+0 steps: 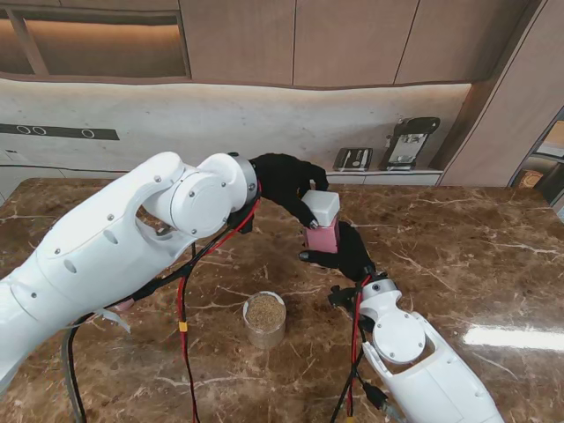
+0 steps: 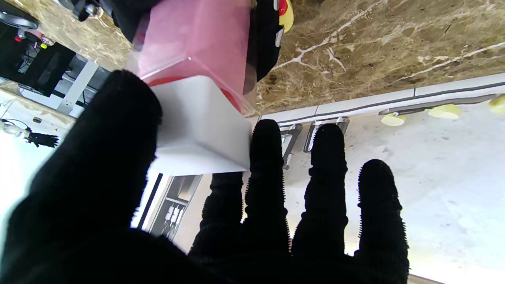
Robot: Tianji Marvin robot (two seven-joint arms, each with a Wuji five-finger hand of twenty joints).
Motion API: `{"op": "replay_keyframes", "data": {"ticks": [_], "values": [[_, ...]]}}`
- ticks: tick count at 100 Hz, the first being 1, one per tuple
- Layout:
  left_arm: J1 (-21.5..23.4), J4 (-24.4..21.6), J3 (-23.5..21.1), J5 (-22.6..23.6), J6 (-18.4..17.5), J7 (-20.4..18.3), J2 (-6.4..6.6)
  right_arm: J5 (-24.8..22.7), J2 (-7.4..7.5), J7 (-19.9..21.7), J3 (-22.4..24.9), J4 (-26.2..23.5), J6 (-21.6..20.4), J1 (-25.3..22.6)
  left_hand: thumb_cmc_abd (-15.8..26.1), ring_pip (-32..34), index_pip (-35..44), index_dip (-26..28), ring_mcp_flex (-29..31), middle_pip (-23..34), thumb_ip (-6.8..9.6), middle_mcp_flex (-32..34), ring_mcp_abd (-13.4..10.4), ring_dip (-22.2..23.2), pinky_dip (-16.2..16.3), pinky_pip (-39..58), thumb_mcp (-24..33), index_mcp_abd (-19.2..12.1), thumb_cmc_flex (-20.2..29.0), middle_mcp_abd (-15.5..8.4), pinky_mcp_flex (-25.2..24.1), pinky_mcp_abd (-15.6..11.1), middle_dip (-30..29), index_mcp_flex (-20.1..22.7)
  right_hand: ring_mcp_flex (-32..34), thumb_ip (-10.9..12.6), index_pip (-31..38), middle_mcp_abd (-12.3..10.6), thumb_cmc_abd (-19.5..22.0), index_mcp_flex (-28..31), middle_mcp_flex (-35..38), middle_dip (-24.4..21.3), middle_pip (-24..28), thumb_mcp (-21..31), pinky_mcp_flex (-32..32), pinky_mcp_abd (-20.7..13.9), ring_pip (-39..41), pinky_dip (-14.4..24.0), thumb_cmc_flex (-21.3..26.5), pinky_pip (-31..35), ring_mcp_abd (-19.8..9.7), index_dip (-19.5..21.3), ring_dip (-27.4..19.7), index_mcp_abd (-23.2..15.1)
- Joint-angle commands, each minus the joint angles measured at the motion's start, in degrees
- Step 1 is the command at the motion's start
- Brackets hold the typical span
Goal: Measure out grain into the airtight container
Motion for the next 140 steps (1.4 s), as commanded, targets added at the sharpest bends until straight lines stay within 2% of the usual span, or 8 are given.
{"op": "replay_keyframes", "data": {"ticks": [1,47,78,98,116,128,135,140], "values": [[-0.6,0.6,0.8,-0.6,0.6,-0.7,-0.39,0.1,-0.26,0.6,0.2,-0.6,-0.2,-0.2,4.7,2.1,12.5,1.1,2.6,0.9,1.40,2.6,0.1,0.6,-0.7,2.2,-0.7,-8.4,7.4,-2.0,-0.5,0.3,1.0,10.9,2.3,-0.4,9.5,-5.9,22.2,6.5,6.3,1.3,10.0,12.0,-0.2,-3.8,1.8,1.2,9.7,-0.5,-6.2,0.6,-0.6,-11.9],[2.2,0.9,0.6,3.6,3.7,7.8,-2.47,2.1,-0.98,-0.8,-1.2,-1.9,1.8,-0.6,4.2,7.6,17.3,-0.8,9.5,4.0,1.86,11.1,1.6,2.2,-0.1,6.9,-0.1,-8.0,7.1,-0.4,3.0,2.7,6.2,18.5,2.4,-0.4,9.4,-5.8,22.2,6.4,6.3,1.3,10.2,11.9,0.1,-3.8,2.1,1.2,9.7,-0.4,-6.3,0.5,-0.6,-11.7],[3.0,0.3,0.6,5.7,5.0,9.5,-2.80,0.4,-1.02,-1.7,-1.4,-1.3,1.3,-0.3,8.5,13.2,21.6,-4.0,16.0,7.8,2.29,19.7,3.9,3.5,0.6,11.9,-0.1,-7.7,1.0,0.8,7.1,4.8,3.4,29.3,2.5,-0.4,9.4,-5.9,22.1,6.3,6.3,1.3,10.3,12.0,0.1,-3.8,2.1,1.1,9.6,-0.4,-6.4,0.5,-0.6,-11.9],[3.2,0.6,0.9,5.7,5.8,11.1,-3.32,-1.9,-1.01,-2.7,-1.4,-0.8,1.0,0.0,12.4,18.6,23.9,-1.9,21.7,10.6,5.67,27.1,6.0,3.5,1.2,17.2,6.2,-4.8,-6.3,2.0,11.0,7.0,3.5,38.5,2.5,-0.5,9.5,-6.0,22.2,6.4,6.3,1.3,10.4,12.0,0.1,-3.8,2.2,1.1,9.5,-0.4,-6.4,0.5,-0.6,-11.8],[2.5,0.7,1.7,6.7,5.6,10.0,-3.08,-1.8,-1.03,-2.8,-1.4,-1.0,0.7,-0.2,8.6,13.2,15.6,-9.1,17.7,2.1,3.60,19.9,3.6,0.6,-0.5,16.0,0.2,-6.0,-4.2,2.5,9.6,5.3,-0.9,28.9,2.5,-0.5,9.5,-6.0,22.2,6.4,6.3,1.2,10.4,12.1,0.1,-3.8,2.2,1.1,9.5,-0.4,-6.4,0.5,-0.6,-11.9],[2.4,0.5,1.6,5.9,5.8,9.3,-2.91,-1.8,-1.05,-2.9,-1.3,-1.0,0.7,-0.2,5.9,11.4,7.7,-12.6,15.6,0.1,4.27,16.7,3.1,0.8,-0.8,14.1,2.4,-1.9,-5.0,3.9,8.3,4.8,-2.8,24.7,2.5,-0.5,9.5,-6.0,22.1,6.3,6.3,1.2,10.4,12.1,0.1,-3.8,2.2,1.1,9.5,-0.4,-6.4,0.5,-0.6,-12.0],[2.1,0.3,1.7,4.5,6.2,8.0,-2.63,-1.8,-1.08,-3.0,-1.3,-1.0,0.7,-0.2,4.9,10.9,-5.6,-19.0,15.0,1.6,5.74,15.6,2.6,1.6,-0.3,13.1,7.1,2.3,-7.0,1.4,7.7,4.9,-1.8,21.8,2.4,-0.5,9.5,-5.9,22.2,6.4,6.2,1.2,10.4,12.1,0.1,-3.8,2.2,1.1,9.5,-0.4,-6.4,0.5,-0.6,-11.9],[1.9,0.1,1.8,3.6,6.8,7.5,-2.54,-1.8,-1.09,-3.0,-1.3,-1.0,0.7,-0.2,3.8,11.1,-7.6,-20.6,14.9,2.8,5.78,15.6,2.5,2.0,-0.3,12.6,9.1,2.6,-5.9,1.1,7.3,4.8,-1.1,23.0,2.4,-0.5,9.5,-6.0,22.2,6.3,6.3,1.2,10.4,12.1,0.1,-3.8,2.2,1.1,9.5,-0.4,-6.4,0.4,-0.6,-11.9]]}}
